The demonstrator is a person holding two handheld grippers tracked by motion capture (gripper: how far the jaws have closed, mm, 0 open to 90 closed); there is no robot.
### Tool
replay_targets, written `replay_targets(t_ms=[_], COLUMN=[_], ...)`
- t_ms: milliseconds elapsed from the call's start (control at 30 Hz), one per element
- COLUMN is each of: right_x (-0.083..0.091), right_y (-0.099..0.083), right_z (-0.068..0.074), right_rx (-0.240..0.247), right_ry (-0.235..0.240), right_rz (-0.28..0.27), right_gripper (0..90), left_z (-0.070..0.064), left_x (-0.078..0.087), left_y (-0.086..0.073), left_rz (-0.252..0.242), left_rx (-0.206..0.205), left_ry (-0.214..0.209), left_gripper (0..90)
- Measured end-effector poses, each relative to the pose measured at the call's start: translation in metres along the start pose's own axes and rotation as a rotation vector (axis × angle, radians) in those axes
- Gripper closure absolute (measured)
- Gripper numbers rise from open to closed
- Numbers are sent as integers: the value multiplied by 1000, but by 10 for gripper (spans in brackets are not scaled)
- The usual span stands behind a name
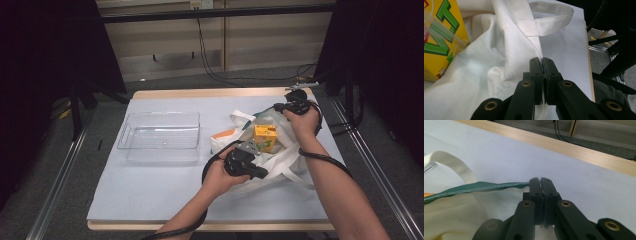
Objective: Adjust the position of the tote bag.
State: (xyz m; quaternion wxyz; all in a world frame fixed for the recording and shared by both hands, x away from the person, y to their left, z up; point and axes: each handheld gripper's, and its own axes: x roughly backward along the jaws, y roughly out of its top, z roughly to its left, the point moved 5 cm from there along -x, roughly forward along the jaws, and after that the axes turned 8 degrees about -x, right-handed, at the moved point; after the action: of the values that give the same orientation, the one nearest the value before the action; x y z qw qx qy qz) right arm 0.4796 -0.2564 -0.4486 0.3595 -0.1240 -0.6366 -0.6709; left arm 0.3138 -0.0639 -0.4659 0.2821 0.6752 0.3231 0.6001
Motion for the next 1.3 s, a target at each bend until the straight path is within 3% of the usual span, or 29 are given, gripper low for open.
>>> replay_targets(t_ms=[167,333,433,567,1200,1300], right_x=[-3,-8,-10,-13,-18,-18], right_y=[-4,-7,-10,-12,-19,-19], right_z=[-1,-3,-4,-4,-4,-4], right_rx=[0,-3,-12,-10,-15,-23], right_ry=[-5,-9,-7,-9,-11,-8], right_rz=[4,13,15,19,23,19], right_gripper=[884,883,883,883,881,880], left_z=[-1,0,-1,-1,-1,-1], left_x=[-1,0,-1,0,-7,-9], left_y=[-1,-2,-3,-4,-12,-14], left_rz=[-14,8,-12,8,11,9], left_rx=[8,-7,4,-3,1,22], left_ry=[0,-1,-1,-3,-2,-4], left_gripper=[877,877,877,877,876,876])
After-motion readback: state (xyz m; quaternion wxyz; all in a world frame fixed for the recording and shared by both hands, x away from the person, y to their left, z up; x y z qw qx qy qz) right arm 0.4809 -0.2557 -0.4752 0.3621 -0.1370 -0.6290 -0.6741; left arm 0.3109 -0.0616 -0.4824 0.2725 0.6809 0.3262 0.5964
